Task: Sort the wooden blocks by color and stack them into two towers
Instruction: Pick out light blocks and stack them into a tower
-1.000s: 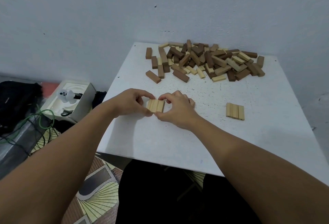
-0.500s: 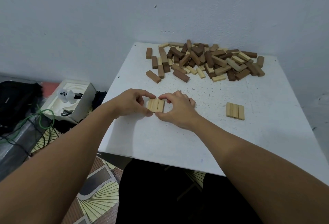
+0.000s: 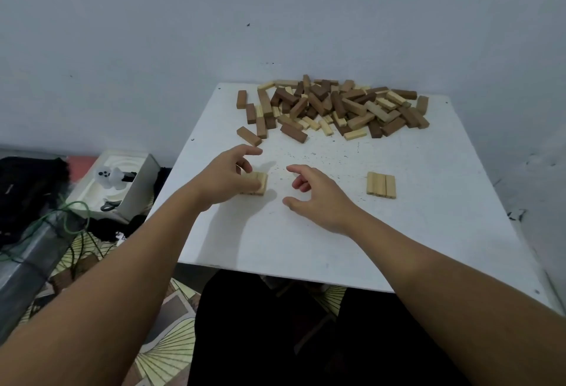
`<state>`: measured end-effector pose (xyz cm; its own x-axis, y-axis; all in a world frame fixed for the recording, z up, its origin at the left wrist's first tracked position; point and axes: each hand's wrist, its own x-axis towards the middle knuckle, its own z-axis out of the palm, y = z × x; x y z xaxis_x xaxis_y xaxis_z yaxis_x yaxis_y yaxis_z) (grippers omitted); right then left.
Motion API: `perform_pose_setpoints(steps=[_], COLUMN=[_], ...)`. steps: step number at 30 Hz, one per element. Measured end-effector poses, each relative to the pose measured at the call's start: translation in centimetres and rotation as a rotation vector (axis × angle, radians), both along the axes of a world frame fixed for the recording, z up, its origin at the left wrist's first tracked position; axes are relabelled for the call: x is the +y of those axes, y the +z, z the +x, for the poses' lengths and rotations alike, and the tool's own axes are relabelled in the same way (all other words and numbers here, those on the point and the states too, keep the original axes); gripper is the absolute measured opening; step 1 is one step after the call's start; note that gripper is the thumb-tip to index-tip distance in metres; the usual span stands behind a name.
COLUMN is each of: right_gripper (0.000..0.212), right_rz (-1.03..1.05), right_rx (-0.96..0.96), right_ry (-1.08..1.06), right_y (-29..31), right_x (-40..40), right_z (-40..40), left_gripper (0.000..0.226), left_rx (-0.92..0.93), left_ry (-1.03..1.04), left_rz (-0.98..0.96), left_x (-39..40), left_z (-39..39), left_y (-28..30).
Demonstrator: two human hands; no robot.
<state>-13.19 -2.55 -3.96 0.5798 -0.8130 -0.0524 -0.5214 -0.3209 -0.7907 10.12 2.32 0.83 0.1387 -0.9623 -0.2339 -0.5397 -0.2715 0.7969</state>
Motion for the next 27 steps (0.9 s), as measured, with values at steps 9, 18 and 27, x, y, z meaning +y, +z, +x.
perform_pose_setpoints(steps=[9, 18, 27], right_gripper=[0.036, 0.063, 0.051], right_rz=[-0.379, -0.136, -0.061], right_rx=[0.171, 0.245, 0.195], right_ry=[-0.217, -0.404, -0.39], right_y=[0.5, -0.7, -0.9], right_x=[-0.2, -2.4, -3.3], right_z=[-8.4, -15.6, -15.9], left_gripper=[0.033, 0.053, 0.03], left_rx=[-0.13, -0.11, 0.022], left_ry=[-0.11, -0.116, 0.013], left_rz=[-0.115, 0.011, 0.016], left_x=[-2.9, -5.8, -6.4], left_z=[-11.0, -18.1, -19.2], left_y=[-1.1, -3.1, -4.4])
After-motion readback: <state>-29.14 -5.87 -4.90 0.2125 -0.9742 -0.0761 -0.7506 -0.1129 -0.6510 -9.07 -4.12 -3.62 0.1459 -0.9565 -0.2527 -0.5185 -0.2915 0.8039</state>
